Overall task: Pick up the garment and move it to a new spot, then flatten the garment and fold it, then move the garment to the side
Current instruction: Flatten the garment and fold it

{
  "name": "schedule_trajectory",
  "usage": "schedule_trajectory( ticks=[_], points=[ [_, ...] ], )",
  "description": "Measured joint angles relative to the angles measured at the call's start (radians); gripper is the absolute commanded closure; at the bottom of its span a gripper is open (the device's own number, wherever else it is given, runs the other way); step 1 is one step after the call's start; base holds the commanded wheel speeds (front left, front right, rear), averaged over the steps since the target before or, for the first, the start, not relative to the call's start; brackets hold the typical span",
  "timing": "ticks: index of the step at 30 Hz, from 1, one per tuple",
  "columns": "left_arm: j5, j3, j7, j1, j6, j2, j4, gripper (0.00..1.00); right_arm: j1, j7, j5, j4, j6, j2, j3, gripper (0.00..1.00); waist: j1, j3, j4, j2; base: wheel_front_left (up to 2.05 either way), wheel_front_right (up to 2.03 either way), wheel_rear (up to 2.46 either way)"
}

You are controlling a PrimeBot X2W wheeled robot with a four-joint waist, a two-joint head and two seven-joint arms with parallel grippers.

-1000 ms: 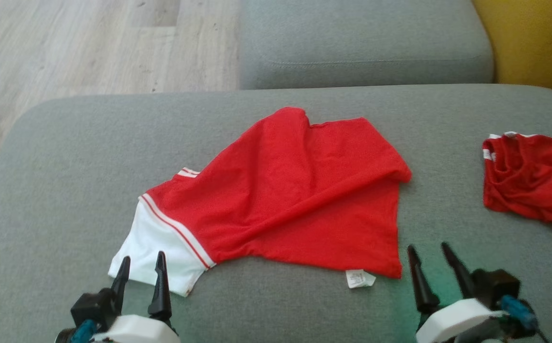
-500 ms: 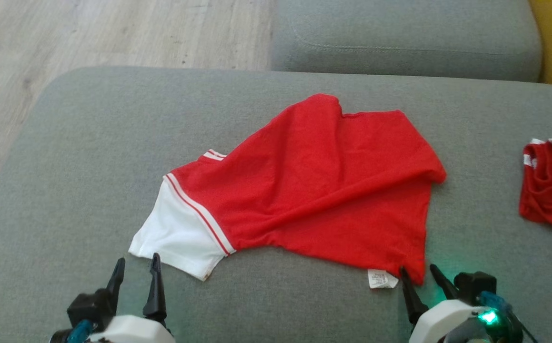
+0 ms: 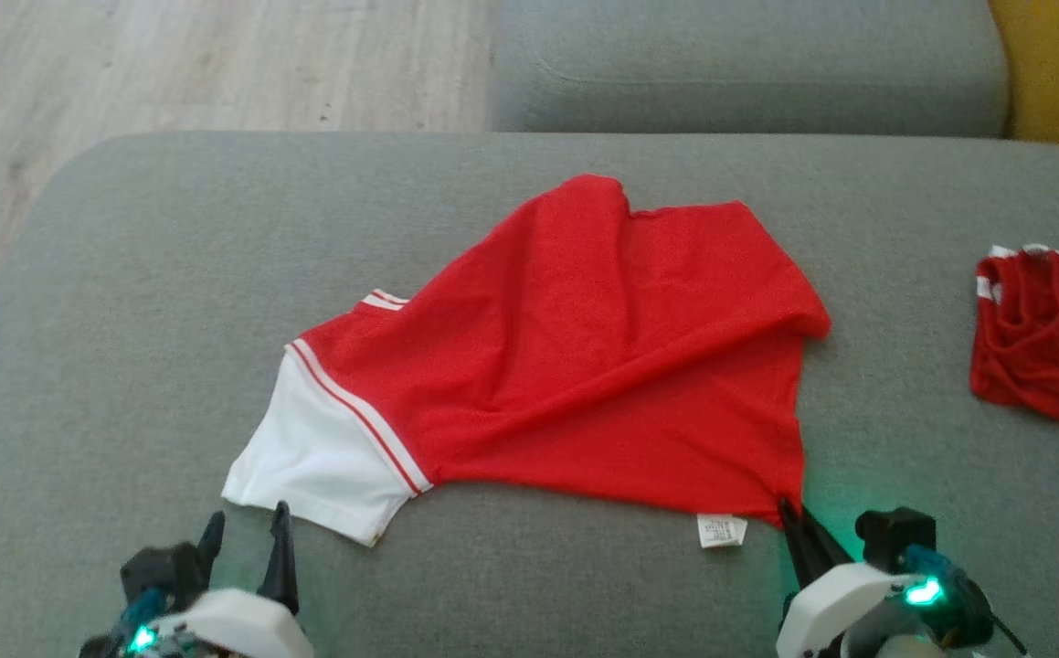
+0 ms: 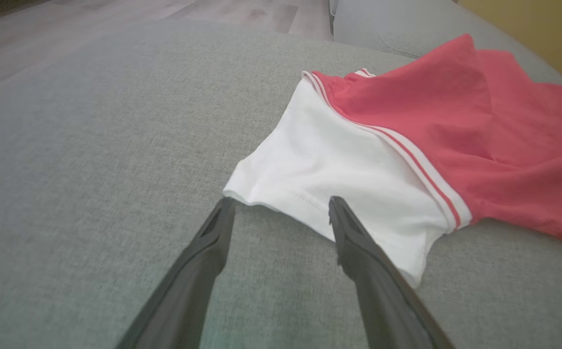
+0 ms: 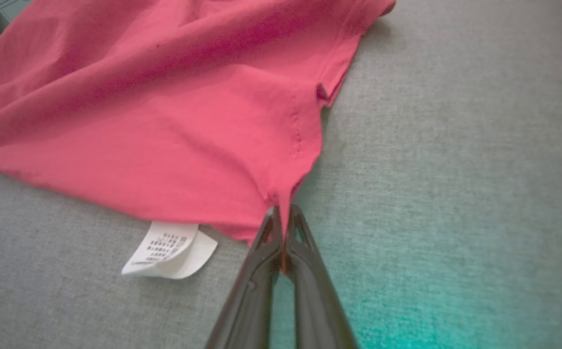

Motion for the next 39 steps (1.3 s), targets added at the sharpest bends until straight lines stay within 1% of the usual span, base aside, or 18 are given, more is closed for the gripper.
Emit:
schedule_trajectory(
  ticks=[2, 4, 6, 11, 15, 20, 28, 30, 31, 32, 33, 39],
  points=[
    [0.003, -0.003, 0.000, -0.030, -0.007, 0.002, 0.032, 0.00, -0.002, -0.007, -0.008, -0.016, 0.000, 0.000, -0.005, 1.00, 0.0000, 0.007, -0.015, 0.0000, 0.00, 0.00, 0.00],
    [0.001, -0.002, -0.002, -0.061, -0.004, -0.002, 0.056, 0.00, -0.006, -0.007, -0.014, -0.034, 0.000, 0.000, -0.012, 1.00, 0.0000, 0.017, -0.028, 0.0000, 0.00, 0.00, 0.00],
    [0.013, -0.001, -0.015, -0.092, 0.026, -0.004, 0.080, 0.00, -0.016, -0.007, -0.021, -0.048, 0.000, 0.000, -0.013, 1.00, 0.0001, 0.029, -0.041, 0.0000, 0.00, 0.00, 0.00],
    [0.011, 0.004, -0.016, -0.131, 0.065, -0.037, 0.135, 0.00, -0.038, -0.006, -0.022, -0.087, 0.000, 0.000, -0.013, 1.00, 0.0001, 0.058, -0.065, 0.0000, 0.00, 0.00, 0.00],
    [0.011, 0.012, -0.001, -0.142, 0.107, -0.040, 0.180, 0.00, -0.041, -0.005, -0.020, -0.110, 0.000, 0.000, -0.005, 1.00, 0.0001, 0.074, -0.078, 0.0000, 0.00, 0.00, 0.00],
    [0.005, 0.023, 0.016, -0.179, 0.127, -0.040, 0.211, 0.00, -0.041, -0.005, -0.004, -0.134, 0.000, 0.000, 0.006, 1.00, 0.0001, 0.086, -0.085, 0.0000, 0.00, 0.00, 0.00],
    [-0.014, 0.026, 0.089, -0.214, 0.127, -0.027, 0.233, 0.00, -0.042, -0.006, -0.004, -0.169, 0.000, 0.000, 0.004, 1.00, 0.0000, 0.094, -0.099, 0.0000, 0.00, 0.00, 0.00],
    [-0.014, 0.022, 0.107, -0.217, 0.126, -0.017, 0.230, 0.23, -0.042, -0.007, -0.004, -0.170, 0.000, 0.000, 0.003, 1.00, 0.0000, 0.094, -0.102, 0.0000, 0.00, 0.00, 0.00],
    [-0.014, 0.020, 0.115, -0.217, 0.126, -0.014, 0.229, 0.44, -0.042, -0.007, -0.004, -0.171, 0.000, 0.000, 0.003, 1.00, 0.0000, 0.093, -0.102, 0.0000, 0.00, 0.00, 0.00],
    [-0.014, 0.016, 0.120, -0.217, 0.123, -0.011, 0.226, 0.60, -0.042, -0.007, -0.003, -0.171, 0.000, 0.000, 0.003, 1.00, 0.0000, 0.092, -0.102, 0.0000, 0.00, 0.00, 0.00],
    [-0.014, 0.014, 0.128, -0.217, 0.118, -0.009, 0.223, 1.00, -0.042, -0.007, 0.003, -0.173, 0.000, 0.000, 0.003, 1.00, 0.0000, 0.090, -0.102, 0.0000, 0.00, 0.00, 0.00],
    [-0.021, 0.006, 0.158, -0.211, 0.110, -0.002, 0.198, 1.00, -0.042, -0.009, 0.006, -0.176, 0.000, 0.000, -0.004, 1.00, 0.0000, 0.083, -0.099, 0.0000, 0.00, 0.00, 0.00]
  ],
)
